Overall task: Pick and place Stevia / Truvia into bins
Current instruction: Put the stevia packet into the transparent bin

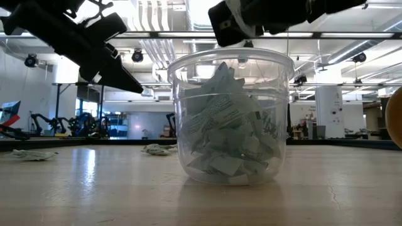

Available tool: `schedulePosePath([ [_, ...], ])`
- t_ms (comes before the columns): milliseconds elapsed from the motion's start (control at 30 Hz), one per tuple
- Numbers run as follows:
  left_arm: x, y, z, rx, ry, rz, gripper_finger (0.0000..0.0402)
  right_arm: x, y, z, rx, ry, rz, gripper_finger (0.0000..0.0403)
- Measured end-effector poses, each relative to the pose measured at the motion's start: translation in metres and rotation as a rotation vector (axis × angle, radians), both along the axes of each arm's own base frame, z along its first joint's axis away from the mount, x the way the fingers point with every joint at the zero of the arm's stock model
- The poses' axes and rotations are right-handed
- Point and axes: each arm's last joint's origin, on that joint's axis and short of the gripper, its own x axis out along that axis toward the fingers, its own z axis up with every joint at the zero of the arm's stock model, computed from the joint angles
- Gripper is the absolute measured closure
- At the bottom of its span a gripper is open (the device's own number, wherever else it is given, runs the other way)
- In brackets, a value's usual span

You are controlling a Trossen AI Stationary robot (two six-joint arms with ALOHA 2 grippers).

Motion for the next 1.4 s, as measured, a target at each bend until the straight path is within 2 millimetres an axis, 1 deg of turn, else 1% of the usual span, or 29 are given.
schedulePosePath([
  [133,0.000,0.000,0.000,-0.006,0.000,-0.006,0.0219,-0.001,0.006,-0.001,0.025,-0.003,0.000,0.0355],
  [267,-0.001,-0.001,-0.003,-0.077,-0.009,-0.020,0.0219,-0.001,0.006,0.000,0.055,0.003,-0.029,0.0343],
  [433,-0.002,-0.002,-0.008,-0.135,-0.009,-0.034,0.0219,0.002,0.006,0.001,0.077,-0.011,-0.061,0.0306],
  [600,-0.002,-0.002,-0.008,-0.139,-0.009,-0.038,0.0219,0.003,0.006,-0.005,0.075,0.026,-0.081,0.0267],
  [667,-0.002,-0.002,-0.008,-0.135,-0.006,-0.040,0.0219,0.001,0.004,-0.004,0.037,0.034,-0.139,0.0257],
  [733,-0.003,-0.002,-0.009,-0.123,0.011,-0.049,0.0219,-0.001,0.000,-0.006,-0.021,0.064,-0.240,0.0251],
  [800,-0.004,-0.002,-0.012,-0.112,0.038,-0.074,0.0219,-0.004,-0.003,-0.008,-0.072,0.103,-0.333,0.0249],
  [933,-0.006,-0.001,-0.014,-0.105,0.049,-0.080,0.0219,-0.010,-0.006,-0.014,-0.088,0.203,-0.395,0.0253],
  [1167,-0.005,-0.001,-0.014,-0.097,0.049,-0.081,0.0219,-0.009,-0.002,-0.016,-0.076,0.211,-0.395,0.0273],
  [1400,-0.005,-0.001,-0.014,-0.097,0.048,-0.081,0.0219,-0.012,0.009,-0.016,-0.075,0.209,-0.361,0.0286],
])
